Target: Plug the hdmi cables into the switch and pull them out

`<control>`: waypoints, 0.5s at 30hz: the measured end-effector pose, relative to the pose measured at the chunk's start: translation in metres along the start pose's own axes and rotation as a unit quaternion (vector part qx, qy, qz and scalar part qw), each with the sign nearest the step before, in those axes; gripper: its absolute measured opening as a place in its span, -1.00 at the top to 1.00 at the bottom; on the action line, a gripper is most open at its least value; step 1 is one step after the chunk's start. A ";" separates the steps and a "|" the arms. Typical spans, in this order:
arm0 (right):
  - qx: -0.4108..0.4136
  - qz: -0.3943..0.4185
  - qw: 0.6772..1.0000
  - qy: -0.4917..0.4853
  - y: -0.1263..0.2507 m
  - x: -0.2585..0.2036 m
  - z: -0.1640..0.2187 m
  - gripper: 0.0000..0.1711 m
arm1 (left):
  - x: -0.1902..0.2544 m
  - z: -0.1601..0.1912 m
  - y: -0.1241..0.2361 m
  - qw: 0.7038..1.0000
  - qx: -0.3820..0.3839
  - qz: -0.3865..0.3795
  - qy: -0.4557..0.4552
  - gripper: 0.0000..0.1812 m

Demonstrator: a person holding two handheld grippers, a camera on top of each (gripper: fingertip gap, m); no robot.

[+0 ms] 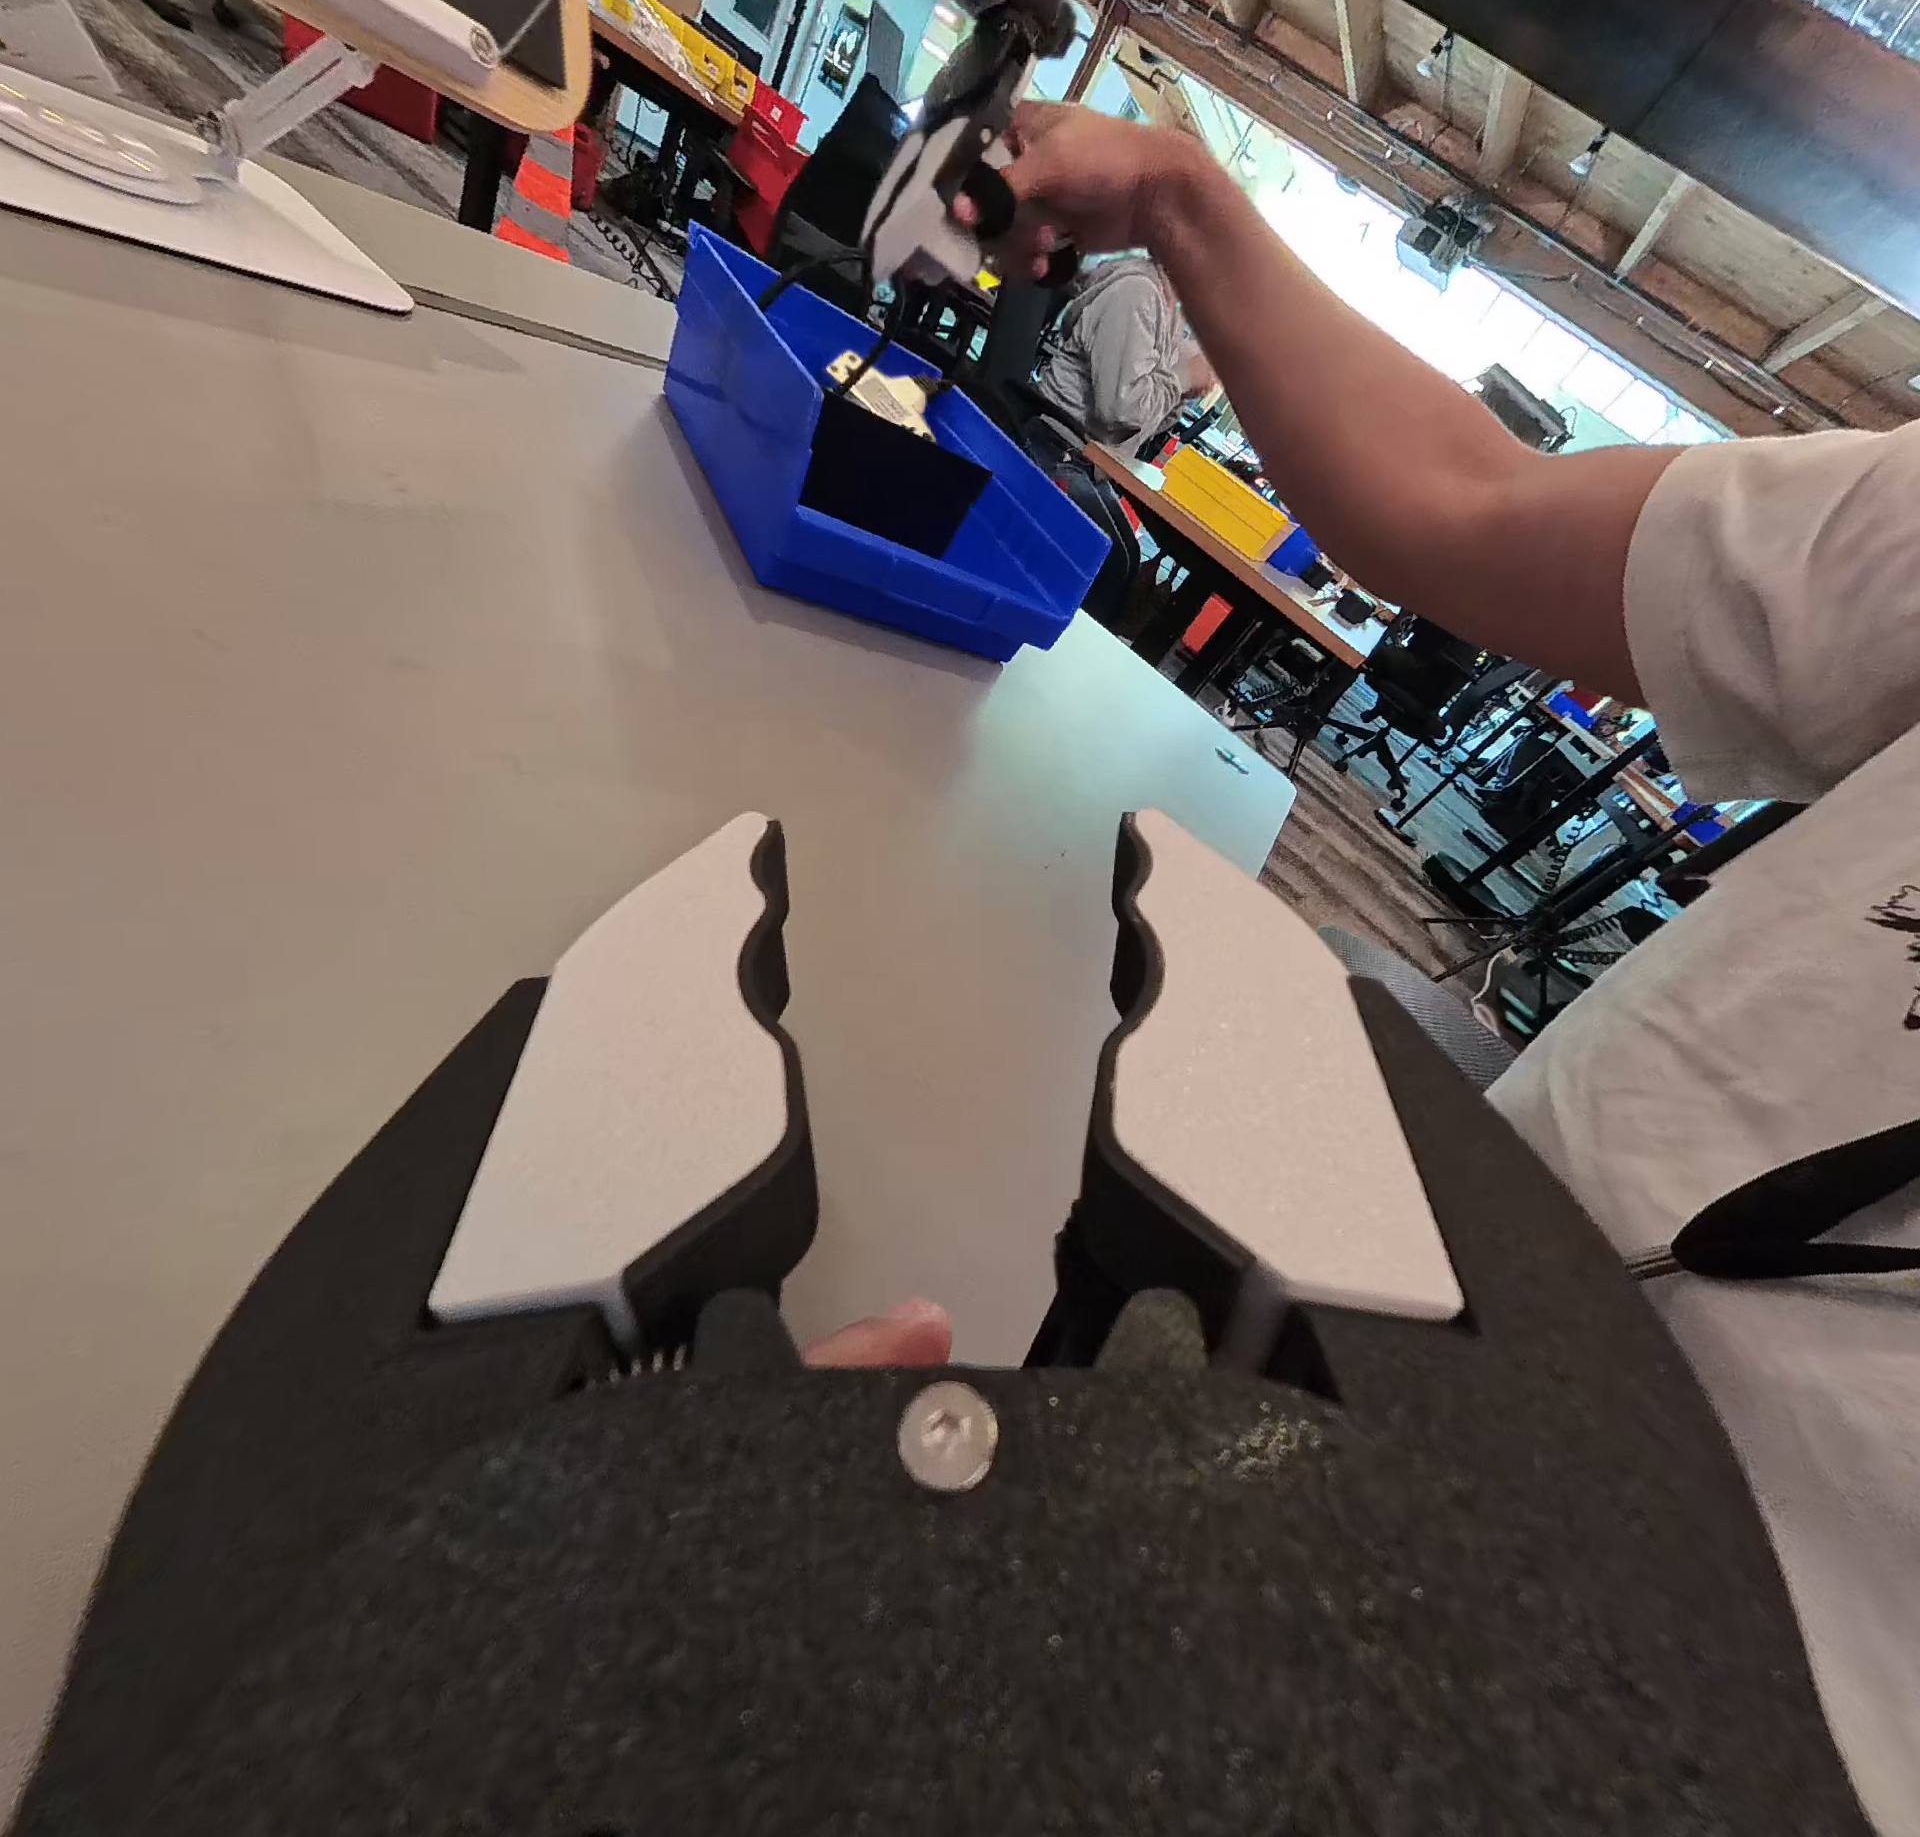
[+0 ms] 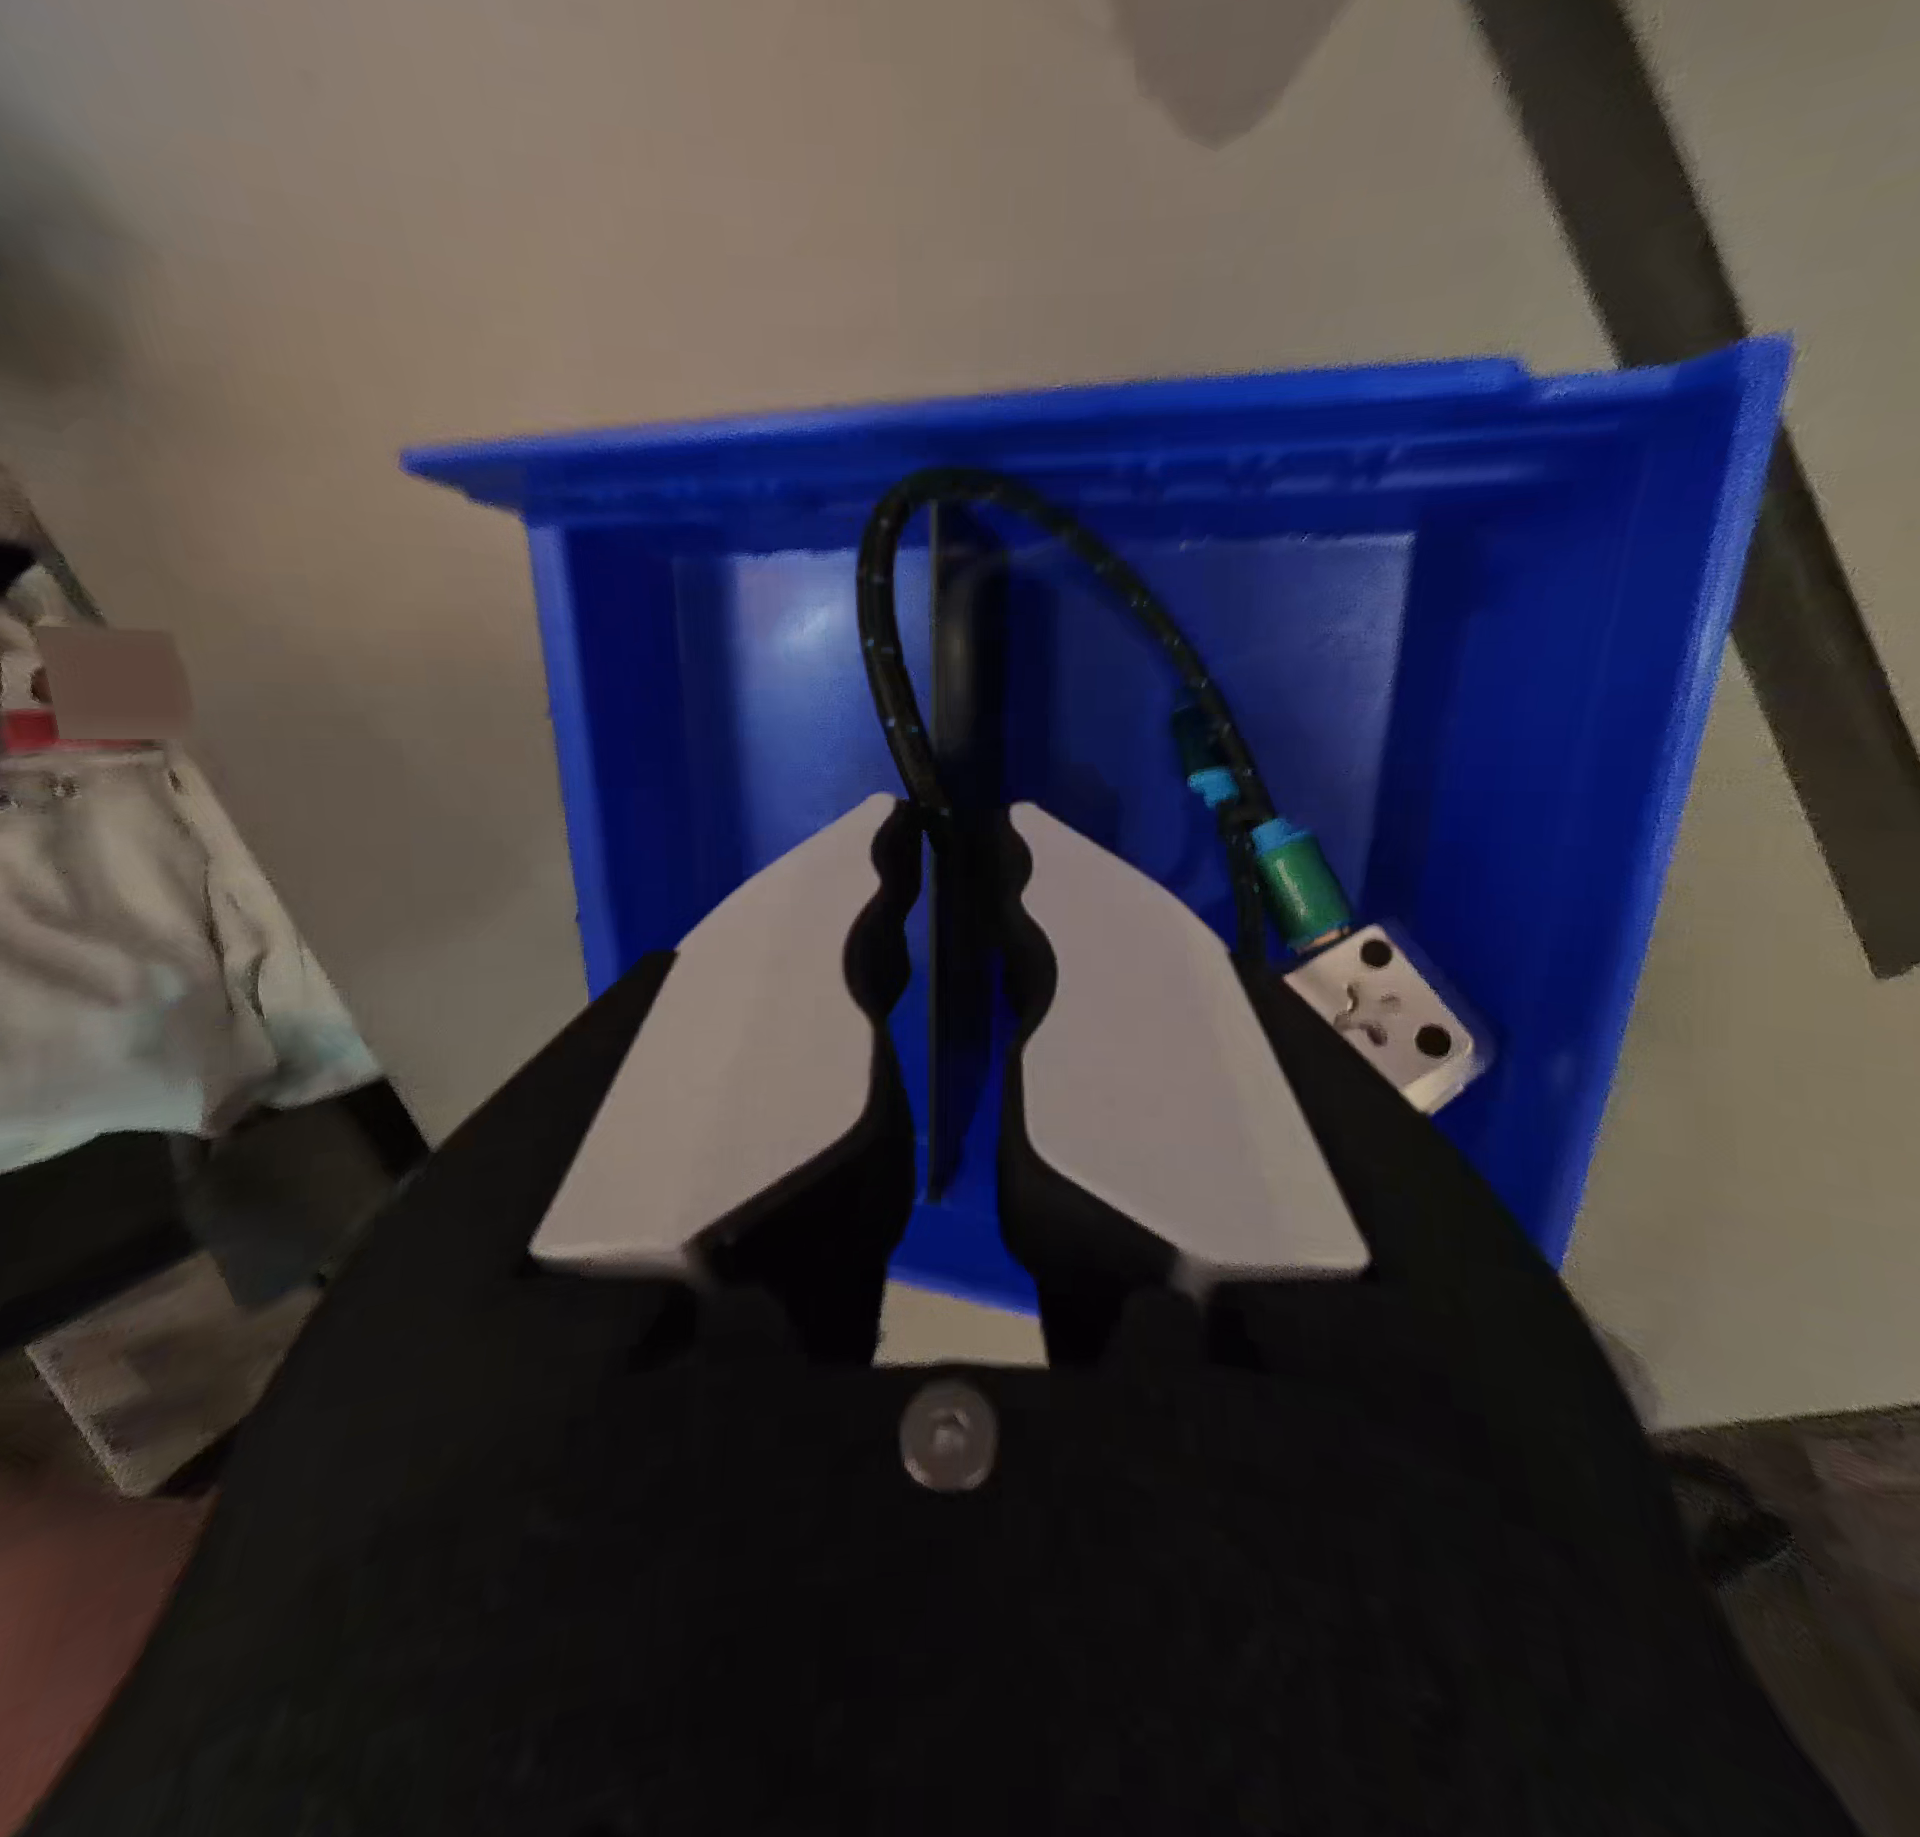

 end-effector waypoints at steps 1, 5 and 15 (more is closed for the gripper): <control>0.001 -0.010 1.000 -0.007 -0.005 -0.001 0.001 0.85 | 0.000 -0.001 0.000 1.000 0.002 0.003 0.006 0.34; 0.029 -0.065 0.997 -0.037 -0.016 -0.006 0.007 0.87 | 0.005 -0.002 -0.003 0.999 0.007 0.017 0.029 0.35; 0.066 0.092 0.993 0.011 0.017 0.011 0.005 0.83 | -0.011 -0.005 -0.023 0.994 -0.013 -0.037 -0.101 0.37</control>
Point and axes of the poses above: each gripper's, where its closed fingertips meet, y back along the fingers, z out of its underside, x = y × z across the jaws, the point moved 1 cm from there along y, back along the fingers, and after that the axes turned 13 degrees about x, right-handed, at the moved point
